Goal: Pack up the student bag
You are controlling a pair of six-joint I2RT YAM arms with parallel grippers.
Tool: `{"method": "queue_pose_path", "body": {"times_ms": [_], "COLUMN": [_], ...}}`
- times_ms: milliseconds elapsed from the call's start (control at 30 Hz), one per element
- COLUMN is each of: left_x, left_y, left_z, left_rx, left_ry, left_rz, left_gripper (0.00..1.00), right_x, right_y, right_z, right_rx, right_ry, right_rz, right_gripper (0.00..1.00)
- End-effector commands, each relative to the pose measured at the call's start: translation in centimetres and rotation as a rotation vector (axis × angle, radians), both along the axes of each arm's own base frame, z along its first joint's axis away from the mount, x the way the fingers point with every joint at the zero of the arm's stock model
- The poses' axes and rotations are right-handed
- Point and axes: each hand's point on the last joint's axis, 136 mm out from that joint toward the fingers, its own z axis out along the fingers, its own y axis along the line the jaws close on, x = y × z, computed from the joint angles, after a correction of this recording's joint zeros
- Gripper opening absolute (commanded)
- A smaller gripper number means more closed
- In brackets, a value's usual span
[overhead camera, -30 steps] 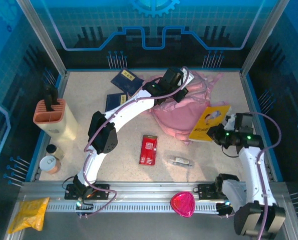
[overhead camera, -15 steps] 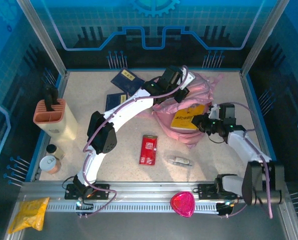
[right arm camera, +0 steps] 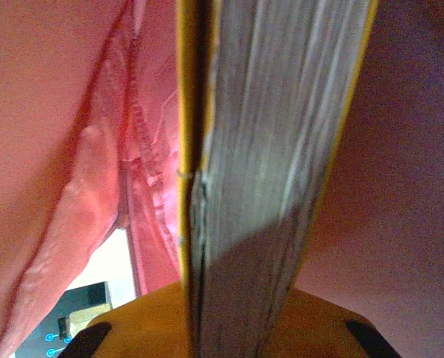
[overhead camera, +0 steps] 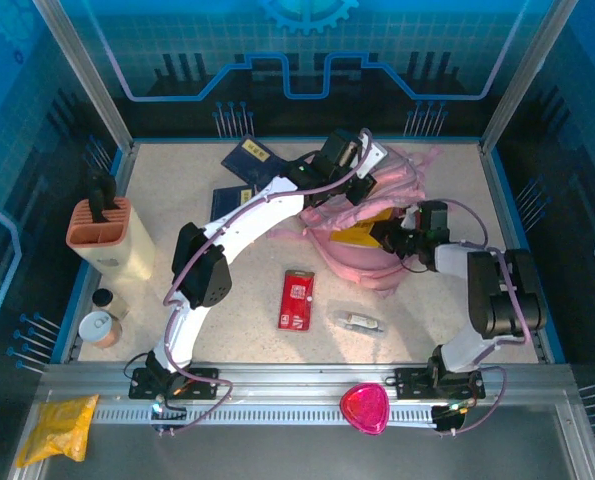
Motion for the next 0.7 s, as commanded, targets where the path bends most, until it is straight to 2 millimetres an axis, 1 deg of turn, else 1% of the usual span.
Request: {"method": "queue_pose_path", "body": {"times_ms": [0,33,100,167,233,333,400,533,600,667], "left_x": [-1.0,-1.0,-1.0,-0.8,-0.7,-0.5,-0.5,-0.5,-0.5,-0.6], "left_y": [-0.1,-0.1,0.0,0.1,0.3,0.6,0.6,0.9,0.9,0.9], "left_z": [10.7,10.7,10.7,10.5,10.4,9.9,9.6,9.1,9.0,9.1], "left_rx": [-0.187,-0.185,-0.182,-0.178,-0.17,-0.161,-0.156,-0.148,-0.146,-0.149], "left_ry": [-0.154,-0.155,-0.156,-0.154,-0.154,-0.146,-0.141,-0.128,-0.122,-0.122], "left_rz": [-0.042,-0.038,-0.037,-0.031,-0.022,-0.011,-0.014,-0.01,-0.012,-0.014], "left_gripper": [0.0,0.0,0.0,0.0,0.0,0.0,0.0,0.0,0.0,0.0], "right_x": [2.7,2.6,2.3,1.7,0.7,-0.9,-2.0,-4.3,-5.4,-6.4], "right_y": [0.4,0.4,0.0,-0.5,-1.4,-2.7,-3.2,-3.7,-3.6,-2.8], "right_z": [1.6,1.2,0.4,0.2,-0.4,-0.4,-0.3,0.1,-0.1,-0.4], "right_rx": [-0.016,-0.023,-0.055,-0.099,-0.173,-0.27,-0.31,-0.361,-0.379,-0.368], "right_ry": [-0.121,-0.111,-0.08,-0.069,-0.011,0.015,0.03,0.045,0.061,0.073], "right_rz": [0.02,0.025,0.016,0.009,-0.007,-0.025,-0.033,-0.023,-0.008,0.021], "right_gripper": [0.16,0.22,0.3,0.43,0.5,0.65,0.72,0.82,0.81,0.76]}}
